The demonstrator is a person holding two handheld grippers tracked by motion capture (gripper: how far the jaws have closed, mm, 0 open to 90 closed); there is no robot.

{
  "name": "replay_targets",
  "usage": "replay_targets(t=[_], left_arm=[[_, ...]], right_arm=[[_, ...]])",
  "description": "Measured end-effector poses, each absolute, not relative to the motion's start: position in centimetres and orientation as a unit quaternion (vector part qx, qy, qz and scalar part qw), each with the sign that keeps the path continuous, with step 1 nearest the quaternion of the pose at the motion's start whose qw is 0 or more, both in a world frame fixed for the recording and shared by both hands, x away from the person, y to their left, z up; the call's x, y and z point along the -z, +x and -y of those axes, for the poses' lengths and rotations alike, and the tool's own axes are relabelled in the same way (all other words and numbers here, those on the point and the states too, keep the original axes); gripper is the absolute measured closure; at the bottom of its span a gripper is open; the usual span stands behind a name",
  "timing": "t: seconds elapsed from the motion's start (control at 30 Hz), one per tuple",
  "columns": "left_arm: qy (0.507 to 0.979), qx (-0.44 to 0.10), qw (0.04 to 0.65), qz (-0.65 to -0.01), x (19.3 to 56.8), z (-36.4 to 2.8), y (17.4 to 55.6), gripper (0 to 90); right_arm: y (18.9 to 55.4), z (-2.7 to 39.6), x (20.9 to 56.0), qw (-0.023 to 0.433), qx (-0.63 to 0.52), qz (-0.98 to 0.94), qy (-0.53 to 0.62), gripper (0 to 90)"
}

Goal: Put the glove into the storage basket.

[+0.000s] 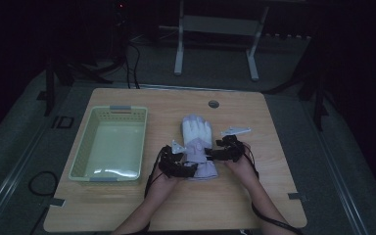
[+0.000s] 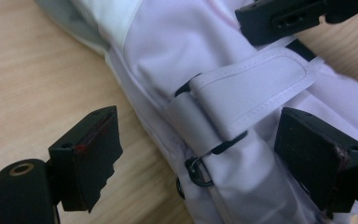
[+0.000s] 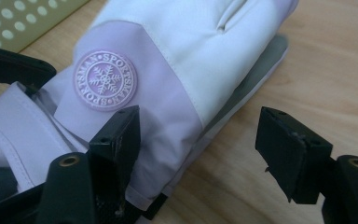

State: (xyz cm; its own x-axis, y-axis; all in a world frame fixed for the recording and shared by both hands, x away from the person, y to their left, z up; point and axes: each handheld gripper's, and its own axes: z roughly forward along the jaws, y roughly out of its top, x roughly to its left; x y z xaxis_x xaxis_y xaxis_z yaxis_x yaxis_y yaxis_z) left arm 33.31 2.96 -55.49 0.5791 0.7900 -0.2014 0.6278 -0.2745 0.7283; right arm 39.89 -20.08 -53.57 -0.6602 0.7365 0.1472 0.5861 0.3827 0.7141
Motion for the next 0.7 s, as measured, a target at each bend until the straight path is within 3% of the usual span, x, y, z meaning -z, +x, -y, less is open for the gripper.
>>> replay_targets(t=[0.27, 0.37, 0.5, 0.6, 0.7], left_arm=[[0.795, -0.063, 0.397, -0.454, 56.2, -3.3, 34.1, 14.7], [0.794, -0.051, 0.397, -0.458, 56.5, -3.5, 34.4, 14.9], [0.794, -0.034, 0.405, -0.453, 56.7, -3.6, 34.7, 19.8], [0.795, -0.007, 0.412, -0.446, 56.5, -3.7, 34.7, 35.8], [0.8, -0.016, 0.404, -0.443, 56.1, -3.5, 34.5, 44.2]], right_arm=[[40.6, 20.0, 54.8, 0.052, -0.37, -0.822, 0.43, 28.1], [40.9, 20.2, 55.2, 0.015, -0.375, -0.817, 0.438, 35.9], [41.1, 20.5, 55.7, -0.03, -0.396, -0.808, 0.436, 55.8], [40.8, 20.2, 55.4, -0.018, -0.392, -0.815, 0.426, 64.4], [40.3, 19.6, 54.8, 0.012, -0.378, -0.826, 0.418, 72.8]])
